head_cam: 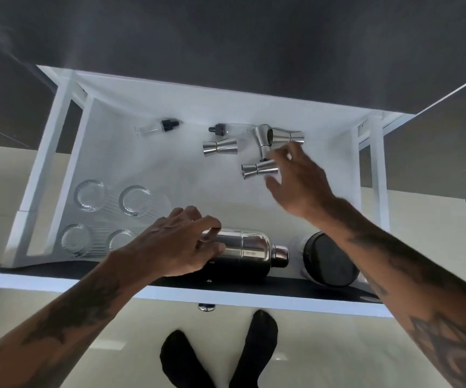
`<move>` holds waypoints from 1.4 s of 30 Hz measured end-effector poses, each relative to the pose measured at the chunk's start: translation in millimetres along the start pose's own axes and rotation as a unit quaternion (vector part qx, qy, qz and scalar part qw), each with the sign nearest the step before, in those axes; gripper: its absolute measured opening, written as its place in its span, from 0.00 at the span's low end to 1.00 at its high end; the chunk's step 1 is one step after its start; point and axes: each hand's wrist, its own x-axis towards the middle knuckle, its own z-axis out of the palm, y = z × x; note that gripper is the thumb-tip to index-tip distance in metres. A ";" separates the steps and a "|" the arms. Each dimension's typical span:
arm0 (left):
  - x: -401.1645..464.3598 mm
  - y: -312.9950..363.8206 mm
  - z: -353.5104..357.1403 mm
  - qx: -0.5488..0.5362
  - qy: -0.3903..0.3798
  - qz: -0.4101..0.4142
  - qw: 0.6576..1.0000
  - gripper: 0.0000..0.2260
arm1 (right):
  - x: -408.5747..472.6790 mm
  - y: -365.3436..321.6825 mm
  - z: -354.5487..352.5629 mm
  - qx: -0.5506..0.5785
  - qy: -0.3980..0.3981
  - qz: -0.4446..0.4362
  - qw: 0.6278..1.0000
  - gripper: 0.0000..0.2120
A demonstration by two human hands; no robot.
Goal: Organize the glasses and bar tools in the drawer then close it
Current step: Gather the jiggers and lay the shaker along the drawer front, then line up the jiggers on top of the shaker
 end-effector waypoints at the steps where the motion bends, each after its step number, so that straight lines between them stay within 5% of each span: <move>1: 1.3 0.7 -0.5 0.005 0.001 0.003 1.000 0.17 | 14.3 2.7 1.4 -0.020 0.018 0.014 1.000 0.21; 12: 9.3 1.3 -0.2 -0.018 0.000 0.025 1.000 0.14 | 7.1 13.1 33.3 -0.073 0.019 0.016 0.997 0.18; 18: 6.0 1.7 1.2 -0.021 0.009 0.032 0.999 0.15 | -25.3 -19.0 11.2 0.138 0.024 -0.001 0.990 0.13; 23: 25.7 -5.1 -29.3 -0.083 -0.060 -0.003 0.995 0.10 | -47.1 -64.7 24.3 0.160 -0.062 -0.010 0.985 0.15; 30: 104.6 -5.9 -73.4 0.043 0.278 0.002 0.960 0.13 | -57.1 -60.9 40.5 0.145 -0.061 0.042 0.987 0.20; 36: 148.8 -1.5 -51.3 0.168 0.222 0.051 0.959 0.20 | -60.2 -62.6 45.6 0.152 -0.047 0.051 0.986 0.20; 42: 122.8 -17.1 -48.1 -0.026 0.195 0.067 0.978 0.25 | -60.7 -59.2 46.0 0.151 -0.021 0.045 0.987 0.23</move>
